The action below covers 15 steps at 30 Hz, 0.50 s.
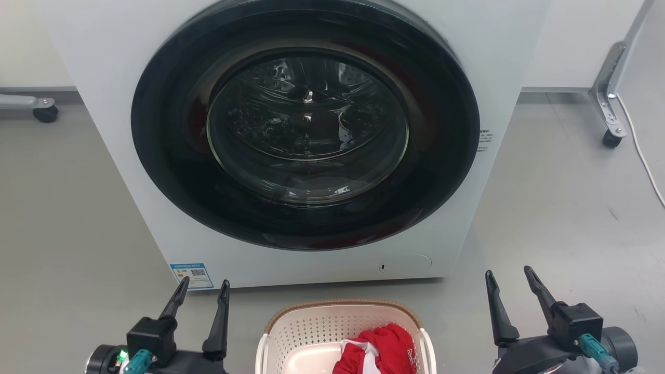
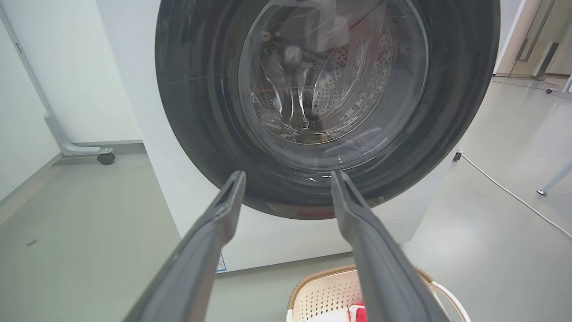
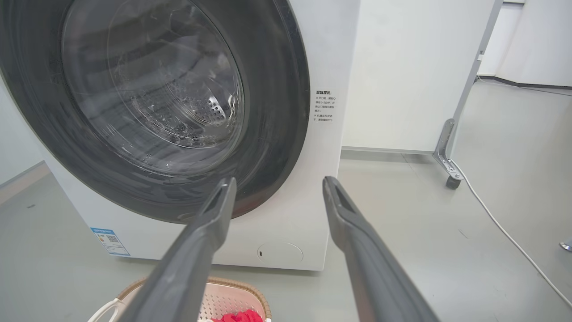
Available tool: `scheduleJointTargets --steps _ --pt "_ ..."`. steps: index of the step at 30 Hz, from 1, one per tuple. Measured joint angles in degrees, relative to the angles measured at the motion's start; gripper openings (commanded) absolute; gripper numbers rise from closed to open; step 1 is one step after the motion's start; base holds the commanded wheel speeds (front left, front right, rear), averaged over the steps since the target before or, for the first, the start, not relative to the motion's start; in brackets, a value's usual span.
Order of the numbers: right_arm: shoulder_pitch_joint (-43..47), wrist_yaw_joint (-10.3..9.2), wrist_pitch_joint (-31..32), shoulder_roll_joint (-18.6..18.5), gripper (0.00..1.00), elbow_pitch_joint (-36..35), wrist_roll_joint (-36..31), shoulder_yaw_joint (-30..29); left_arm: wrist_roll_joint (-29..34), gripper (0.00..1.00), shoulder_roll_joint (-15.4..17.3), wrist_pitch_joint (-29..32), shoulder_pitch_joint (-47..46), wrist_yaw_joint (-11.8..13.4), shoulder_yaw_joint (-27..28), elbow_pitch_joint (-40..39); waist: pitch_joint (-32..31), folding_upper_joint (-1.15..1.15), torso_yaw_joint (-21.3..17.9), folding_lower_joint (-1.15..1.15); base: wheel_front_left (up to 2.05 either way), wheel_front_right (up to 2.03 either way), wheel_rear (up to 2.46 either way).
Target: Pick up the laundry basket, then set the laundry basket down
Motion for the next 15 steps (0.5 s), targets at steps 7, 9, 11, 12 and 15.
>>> scheduleJointTargets --steps 7,9,11,12,15 --pt "0.08 -0.04 -0.46 0.05 1.00 0.33 -0.89 0.14 1.18 1.00 -0.03 -0.51 0.00 0.36 -0.18 0.94 0.01 0.00 0.08 0.00 0.00 0.00 0.00" --pt "0.12 -0.04 -0.46 0.15 1.00 0.46 -0.80 -0.08 1.13 1.00 -0.07 -0.49 0.00 0.36 -0.08 1.16 0.02 0.00 0.09 0.00 0.00 0.00 0.00" --pt "0.16 -0.03 -0.46 0.23 1.00 0.64 -0.76 -0.33 1.07 1.00 -0.14 -0.41 0.00 0.36 0.07 1.42 0.02 0.00 0.10 0.00 0.00 0.00 0.00" --pt "0.18 -0.03 -0.46 0.25 1.00 0.71 -0.67 -0.46 0.98 1.00 -0.16 -0.41 0.00 0.37 0.14 1.52 0.03 0.00 0.11 0.00 0.00 0.00 0.00" --pt "0.22 -0.03 -0.47 0.54 1.00 0.82 -0.20 -1.04 0.04 1.00 -0.44 -0.38 0.00 0.45 0.58 1.94 0.04 0.00 0.12 0.00 0.00 0.00 0.00"
